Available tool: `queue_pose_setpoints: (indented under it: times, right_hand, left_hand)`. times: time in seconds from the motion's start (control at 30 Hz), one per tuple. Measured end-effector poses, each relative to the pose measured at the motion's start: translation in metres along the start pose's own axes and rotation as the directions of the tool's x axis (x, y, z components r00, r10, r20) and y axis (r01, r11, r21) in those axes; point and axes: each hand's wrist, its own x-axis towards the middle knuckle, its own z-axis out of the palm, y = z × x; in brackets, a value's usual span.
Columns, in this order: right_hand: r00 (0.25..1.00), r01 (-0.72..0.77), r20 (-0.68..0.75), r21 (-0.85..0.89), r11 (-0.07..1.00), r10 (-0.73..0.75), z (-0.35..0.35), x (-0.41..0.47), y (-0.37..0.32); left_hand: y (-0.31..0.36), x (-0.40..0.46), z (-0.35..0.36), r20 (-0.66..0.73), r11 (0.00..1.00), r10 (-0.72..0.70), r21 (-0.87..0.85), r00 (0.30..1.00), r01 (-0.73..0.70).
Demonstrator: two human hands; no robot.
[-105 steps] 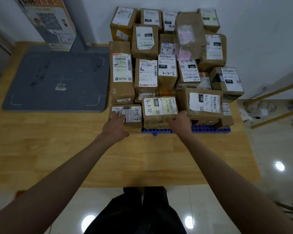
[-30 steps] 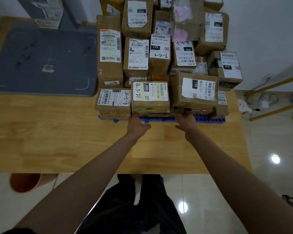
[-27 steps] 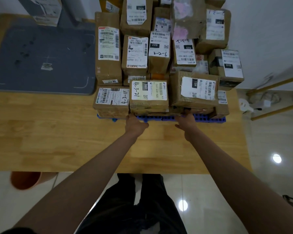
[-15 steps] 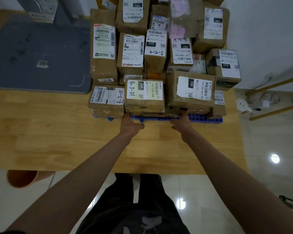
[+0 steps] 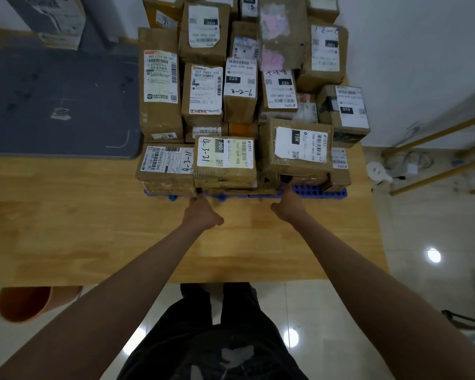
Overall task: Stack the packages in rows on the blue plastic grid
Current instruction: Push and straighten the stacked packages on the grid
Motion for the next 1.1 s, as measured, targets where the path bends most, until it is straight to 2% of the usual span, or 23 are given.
queue_pose_setpoints:
  times: [0.07,0.17,0.3,0.47,0.57,0.73,0.87,1.1]
  right_hand:
    - [1.0,0.001,-0.013,-0.044,0.999,-0.002,-0.003,-0.007,0.005]
    - [1.0,0.0,-0.029,-0.128,0.992,-0.004,-0.011,-0.017,0.018]
    - [0.997,-0.01,-0.076,-0.198,0.98,-0.005,-0.039,-0.019,0.039]
    - [0.989,-0.017,-0.146,-0.241,0.97,-0.019,-0.085,0.0,0.072]
    - [0.987,0.012,-0.151,-0.265,0.964,-0.054,-0.101,0.017,0.091]
    - [0.971,0.146,-0.142,-0.279,0.949,-0.191,-0.11,0.043,0.108]
    - [0.97,0.191,-0.108,-0.214,0.958,-0.217,-0.113,0.063,0.111]
    - [0.966,0.223,-0.084,-0.215,0.951,-0.246,-0.109,0.075,0.11]
  left_hand:
    - [0.002,-0.007,0.004,0.048,0.984,0.061,0.163,0.997,-0.068]
    - [0.018,-0.019,0.015,0.113,0.935,0.178,0.289,0.978,-0.204]
    - [0.064,-0.033,0.029,0.127,0.874,0.322,0.341,0.938,-0.346]
    - [0.127,-0.036,0.045,0.091,0.821,0.433,0.372,0.897,-0.434]
    - [0.158,-0.028,0.059,0.088,0.81,0.443,0.387,0.892,-0.441]
    - [0.191,-0.013,0.081,0.065,0.872,0.363,0.328,0.929,-0.364]
    - [0.198,-0.003,0.09,0.043,0.902,0.347,0.256,0.937,-0.346]
    - [0.203,0.007,0.094,0.01,0.917,0.359,0.183,0.933,-0.354]
